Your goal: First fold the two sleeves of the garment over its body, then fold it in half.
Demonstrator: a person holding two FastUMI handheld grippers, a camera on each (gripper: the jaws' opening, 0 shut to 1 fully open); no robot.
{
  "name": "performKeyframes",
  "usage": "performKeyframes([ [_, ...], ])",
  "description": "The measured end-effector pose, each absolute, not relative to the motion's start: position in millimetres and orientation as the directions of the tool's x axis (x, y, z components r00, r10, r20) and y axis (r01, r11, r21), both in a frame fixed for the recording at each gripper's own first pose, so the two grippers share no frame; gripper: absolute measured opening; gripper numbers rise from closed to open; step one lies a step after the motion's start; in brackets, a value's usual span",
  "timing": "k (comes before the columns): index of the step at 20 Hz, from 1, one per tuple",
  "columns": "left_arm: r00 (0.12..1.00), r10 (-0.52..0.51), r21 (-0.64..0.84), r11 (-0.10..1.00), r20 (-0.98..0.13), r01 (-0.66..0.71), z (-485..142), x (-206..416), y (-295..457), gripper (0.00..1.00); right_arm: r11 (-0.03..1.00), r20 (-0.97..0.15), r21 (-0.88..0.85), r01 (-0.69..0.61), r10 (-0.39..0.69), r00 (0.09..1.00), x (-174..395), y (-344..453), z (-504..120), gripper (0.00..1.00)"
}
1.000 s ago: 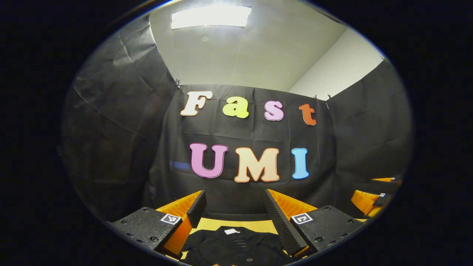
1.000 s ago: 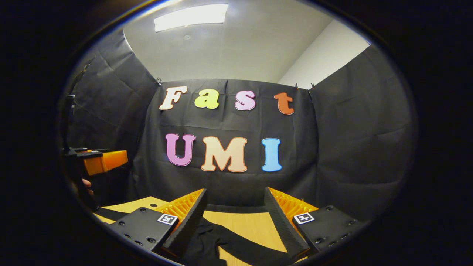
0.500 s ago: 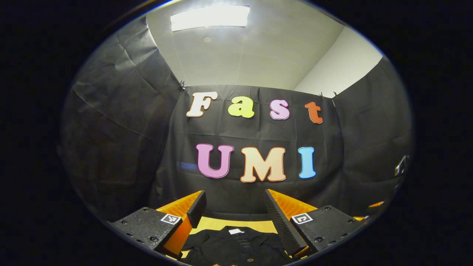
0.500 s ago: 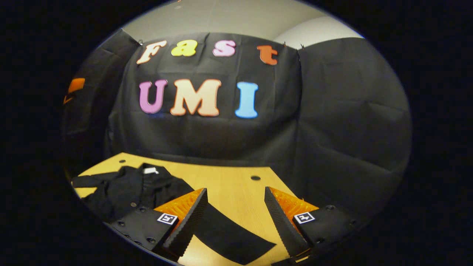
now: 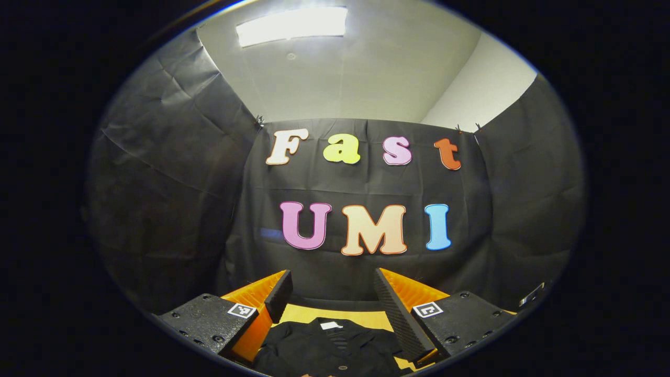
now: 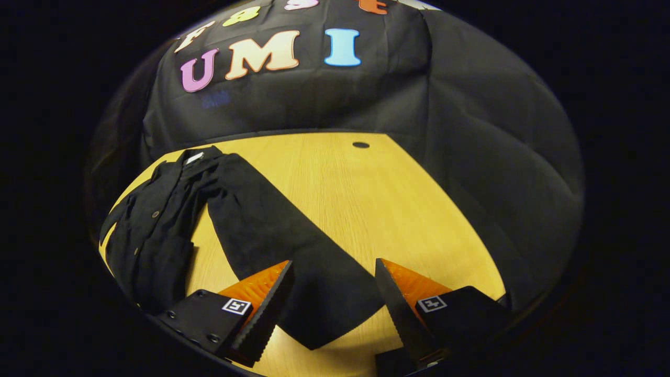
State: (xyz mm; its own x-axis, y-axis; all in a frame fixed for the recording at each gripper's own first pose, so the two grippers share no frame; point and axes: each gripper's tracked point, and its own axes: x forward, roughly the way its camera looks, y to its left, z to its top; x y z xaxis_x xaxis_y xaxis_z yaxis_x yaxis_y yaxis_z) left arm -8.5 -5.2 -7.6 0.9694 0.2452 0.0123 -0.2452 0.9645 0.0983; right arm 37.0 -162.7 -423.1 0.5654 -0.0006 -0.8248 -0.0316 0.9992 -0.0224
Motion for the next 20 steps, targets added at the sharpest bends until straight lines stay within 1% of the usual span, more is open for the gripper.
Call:
performKeyframes([
  [2, 0.966, 0.26, 0.104, 0.96, 0.016, -0.26, -8.4, -13.6, -8.9, 0.92, 0.999, -0.851, -0.023, -0.043, 0.003, 0.525, 32.9, -166.7, -440.7, 0.99],
  [3, 0.964, 0.267, 0.105, 0.958, 0.019, -0.267, -7.7, -17.6, -10.0, 0.92, 0.998, -0.882, -0.022, -0.064, 0.011, 0.471, 22.3, -168.5, -453.7, 0.99],
  [4, 0.961, 0.275, 0.106, 0.955, 0.02, -0.276, -8.5, -20.6, -8.7, 0.92, 0.997, -0.874, -0.013, -0.072, 0.024, 0.486, 29.7, -165.4, -450.0, 0.98],
  [5, 0.959, 0.284, 0.107, 0.953, 0.013, -0.284, -10.9, -22.9, -7.5, 0.92, 0.997, -0.856, 0.021, -0.076, 0.058, 0.514, 33.9, -157.2, -452.8, 0.99],
  [6, 0.957, 0.291, 0.11, 0.951, 0.005, -0.289, -12.9, -24.3, -5.5, 0.92, 0.995, -0.862, 0.026, -0.096, 0.071, 0.502, 30.0, -153.6, -449.7, 0.82],
  [7, 0.955, 0.298, 0.115, 0.948, 0.001, -0.296, -12.0, -26.3, -2.7, 0.92, 0.992, -0.85, 0.035, -0.119, 0.093, 0.519, 32.9, -145.6, -446.0, 0.65],
  [8, 0.952, 0.306, 0.122, 0.945, 0.002, -0.304, -11.2, -26.6, 2.2, 0.92, 0.99, -0.851, 0.044, -0.136, 0.108, 0.514, 30.4, -138.8, -448.8, 0.57],
  [10, 0.949, 0.315, 0.137, 0.94, 0.008, -0.313, -8.5, -28.0, 9.6, 0.92, 0.992, -0.85, 0.033, -0.121, 0.092, 0.519, 29.9, -138.4, -449.8, 0.2],
  [11, 0.949, 0.316, 0.14, 0.939, 0.015, -0.315, -6.4, -28.6, 13.4, 0.92, 0.993, -0.852, 0.03, -0.111, 0.083, 0.516, 29.9, -137.3, -449.8, 0.1],
  [12, 0.95, 0.312, 0.137, 0.94, 0.019, -0.312, -6.6, -26.6, 17.4, 0.92, 0.996, -0.85, 0.012, -0.086, 0.056, 0.524, 30.4, -138.3, -443.6, 0.1],
  [13, 0.953, 0.304, 0.131, 0.944, 0.017, -0.303, -7.8, -24.6, 20.9, 0.92, 0.998, -0.841, 0.003, -0.069, 0.04, 0.54, 33.2, -136.8, -440.3, 0.04],
  [17, 0.957, 0.291, 0.101, 0.952, -0.011, -0.289, -17.1, -19.3, 56.0, 0.92, 0.999, -0.777, 0.033, -0.017, 0.037, 0.629, 55.4, -104.6, -396.6, 0.03],
  [20, 0.954, 0.3, 0.098, 0.949, 0.006, -0.299, -9.9, -20.8, 96.3, 0.92, 0.998, -0.738, 0.032, -0.057, 0.062, 0.672, 73.9, -56.0, -361.8, 0.03],
])
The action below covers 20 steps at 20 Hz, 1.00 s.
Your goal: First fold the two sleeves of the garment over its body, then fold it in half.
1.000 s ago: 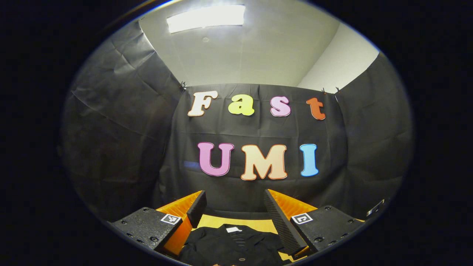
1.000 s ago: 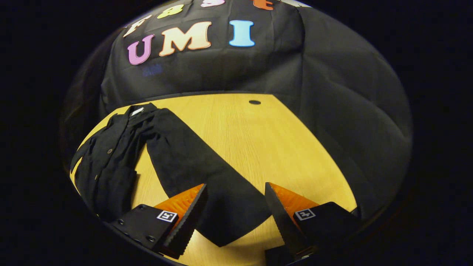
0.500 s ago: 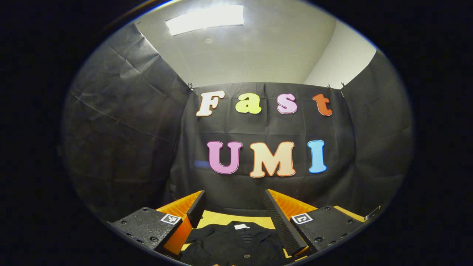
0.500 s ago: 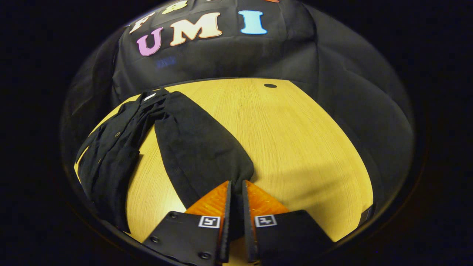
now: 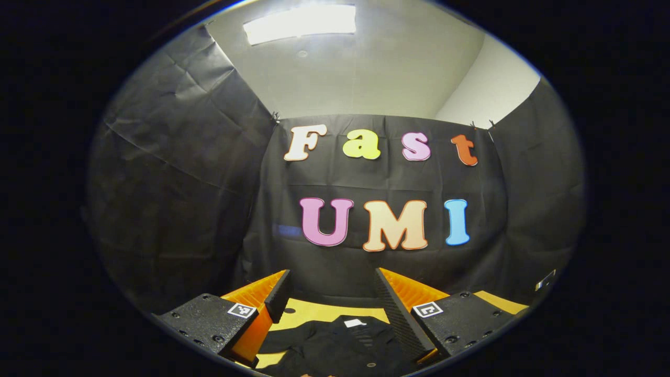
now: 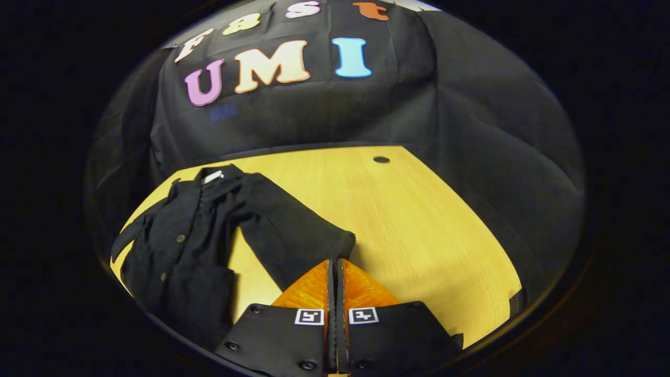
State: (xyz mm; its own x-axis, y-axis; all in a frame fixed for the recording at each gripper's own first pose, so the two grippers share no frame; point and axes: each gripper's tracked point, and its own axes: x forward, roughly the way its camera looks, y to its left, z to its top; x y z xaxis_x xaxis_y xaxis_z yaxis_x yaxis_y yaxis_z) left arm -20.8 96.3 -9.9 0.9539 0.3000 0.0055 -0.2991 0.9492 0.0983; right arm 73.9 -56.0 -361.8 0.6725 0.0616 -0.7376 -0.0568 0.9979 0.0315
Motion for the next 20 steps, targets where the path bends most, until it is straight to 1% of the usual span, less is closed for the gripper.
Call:
performKeyframes([
  [4, 0.952, 0.305, 0.102, 0.947, 0.002, -0.303, -11.0, -20.2, 144.7, 0.92, 0.989, -0.688, 0.049, -0.142, 0.137, 0.713, 92.0, 29.8, -324.7, 0.03],
  [8, 0.951, 0.31, 0.117, 0.944, -0.006, -0.307, -17.4, -21.9, 192.9, 0.92, 0.963, -0.658, 0.058, -0.264, 0.236, 0.715, 92.7, 122.0, -303.6, 0.03],
  [13, 0.952, 0.299, 0.114, 0.95, -0.06, -0.291, -36.3, -27.6, 246.2, 0.92, 0.904, -0.645, 0.043, -0.425, 0.35, 0.679, 76.2, 231.3, -304.8, 0.03],
  [16, 0.952, 0.296, 0.131, 0.95, -0.084, -0.284, -44.3, -35.7, 273.6, 0.92, 0.88, -0.648, 0.058, -0.471, 0.392, 0.653, 62.5, 278.7, -311.6, 0.03],
  [20, 0.934, 0.344, 0.136, 0.934, -0.094, -0.331, -51.0, -52.7, 310.9, 0.92, 0.862, -0.647, 0.073, -0.502, 0.424, 0.634, 95.1, 337.0, -322.2, 0.03],
])
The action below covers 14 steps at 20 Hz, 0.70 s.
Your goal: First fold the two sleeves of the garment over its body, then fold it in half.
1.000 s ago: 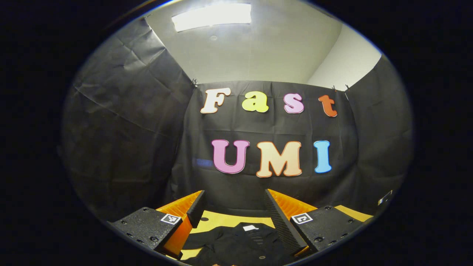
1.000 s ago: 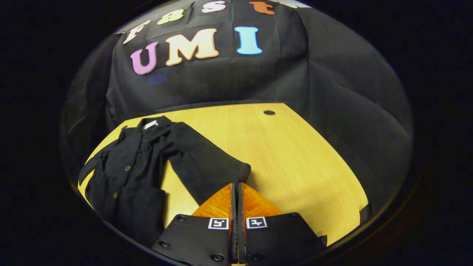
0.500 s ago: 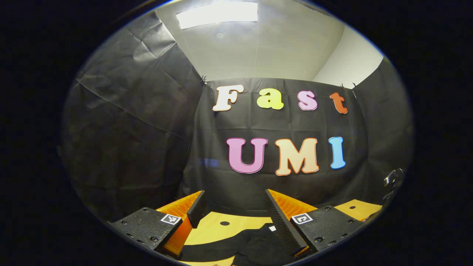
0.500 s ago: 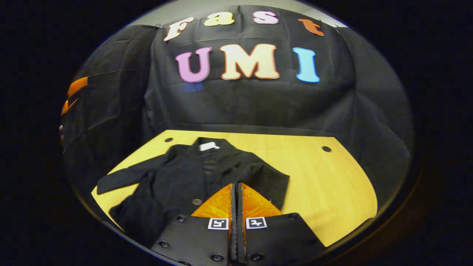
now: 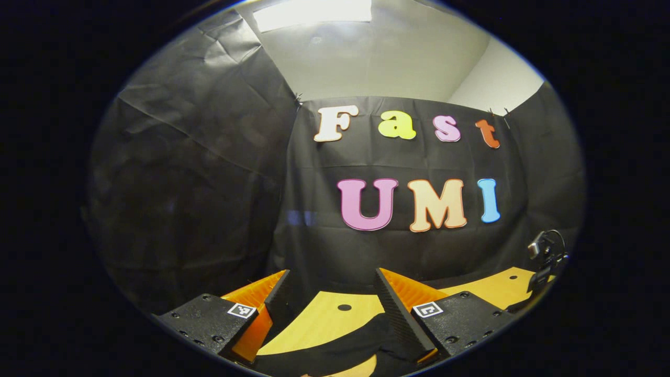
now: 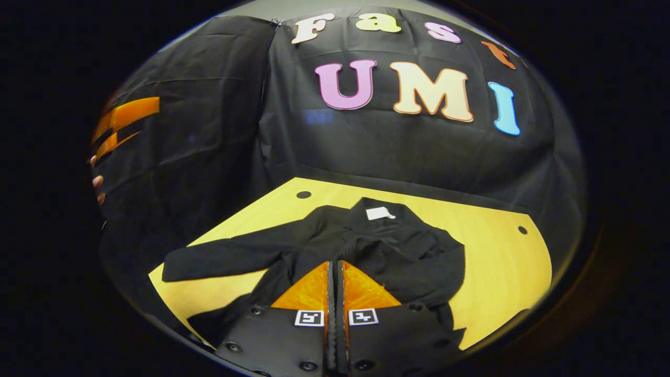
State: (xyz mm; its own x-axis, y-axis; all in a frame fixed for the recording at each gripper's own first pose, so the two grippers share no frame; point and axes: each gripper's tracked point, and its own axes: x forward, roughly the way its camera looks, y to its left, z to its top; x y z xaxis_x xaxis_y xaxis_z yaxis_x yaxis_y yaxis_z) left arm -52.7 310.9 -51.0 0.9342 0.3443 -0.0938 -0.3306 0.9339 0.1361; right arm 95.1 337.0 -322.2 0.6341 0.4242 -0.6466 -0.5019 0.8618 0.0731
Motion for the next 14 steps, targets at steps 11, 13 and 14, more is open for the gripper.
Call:
performKeyframes([
  [11, 0.838, 0.495, 0.191, 0.867, -0.228, -0.46, -104.5, -103.6, 396.0, 0.92, 0.876, -0.611, 0.018, -0.481, 0.391, 0.688, 156.1, 393.8, -331.8, 0.55],
  [13, 0.814, 0.506, 0.195, 0.862, -0.285, -0.468, -129.3, -109.8, 404.1, 0.92, 0.887, -0.559, 0.004, -0.461, 0.384, 0.735, 158.3, 382.2, -315.3, 0.98],
  [14, 0.798, 0.51, 0.193, 0.86, -0.322, -0.472, -144.2, -114.3, 407.5, 0.92, 0.892, -0.543, 0.004, -0.452, 0.381, 0.748, 156.1, 374.8, -307.9, 0.99],
])
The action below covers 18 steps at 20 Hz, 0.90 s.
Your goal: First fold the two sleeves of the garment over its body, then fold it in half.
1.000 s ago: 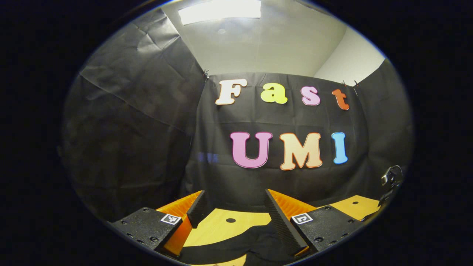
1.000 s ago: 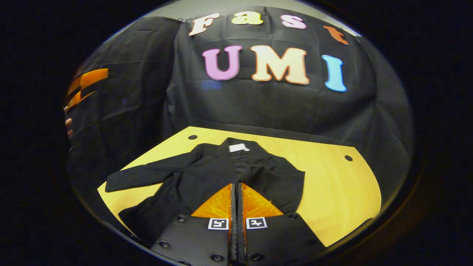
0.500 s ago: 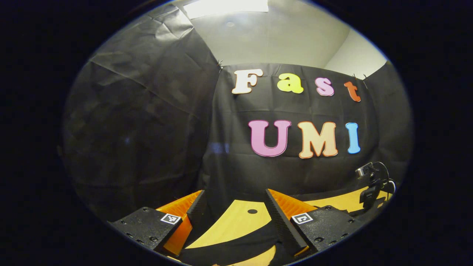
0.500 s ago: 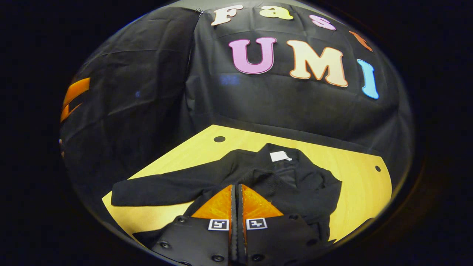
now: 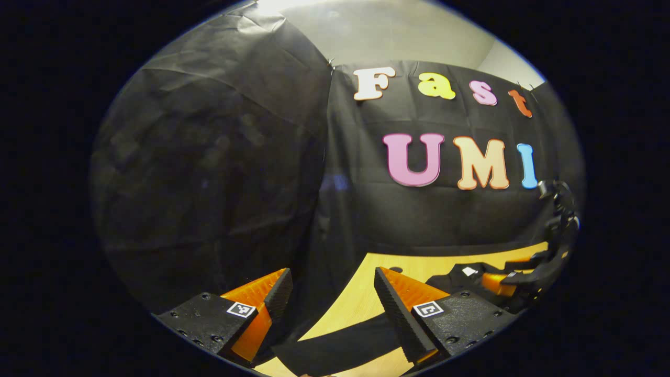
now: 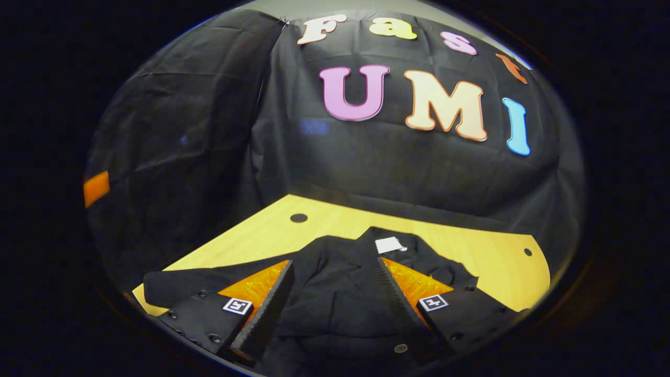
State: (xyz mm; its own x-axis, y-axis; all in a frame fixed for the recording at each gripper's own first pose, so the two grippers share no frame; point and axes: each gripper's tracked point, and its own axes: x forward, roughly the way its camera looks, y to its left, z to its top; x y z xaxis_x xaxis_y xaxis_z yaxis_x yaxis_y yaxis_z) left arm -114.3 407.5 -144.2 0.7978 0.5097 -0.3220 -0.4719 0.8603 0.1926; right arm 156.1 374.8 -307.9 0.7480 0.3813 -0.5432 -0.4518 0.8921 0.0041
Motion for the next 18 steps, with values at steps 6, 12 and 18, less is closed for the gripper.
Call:
performKeyframes([
  [6, 0.631, 0.529, 0.17, 0.825, -0.568, -0.539, -249.7, -152.7, 427.7, 0.93, 0.915, -0.472, 0.013, -0.402, 0.36, 0.805, 136.1, 323.4, -276.9, 0.99],
  [12, 0.441, 0.527, 0.23, 0.791, -0.726, -0.567, -324.6, -206.6, 433.8, 0.95, 0.944, -0.485, -0.036, -0.327, 0.27, 0.832, 126.2, 268.6, -272.6, 0.98],
  [18, 0.354, 0.505, 0.236, 0.777, -0.787, -0.584, -355.2, -233.5, 426.0, 0.95, 0.955, -0.487, -0.066, -0.29, 0.223, 0.845, 120.8, 245.6, -271.1, 0.98],
])
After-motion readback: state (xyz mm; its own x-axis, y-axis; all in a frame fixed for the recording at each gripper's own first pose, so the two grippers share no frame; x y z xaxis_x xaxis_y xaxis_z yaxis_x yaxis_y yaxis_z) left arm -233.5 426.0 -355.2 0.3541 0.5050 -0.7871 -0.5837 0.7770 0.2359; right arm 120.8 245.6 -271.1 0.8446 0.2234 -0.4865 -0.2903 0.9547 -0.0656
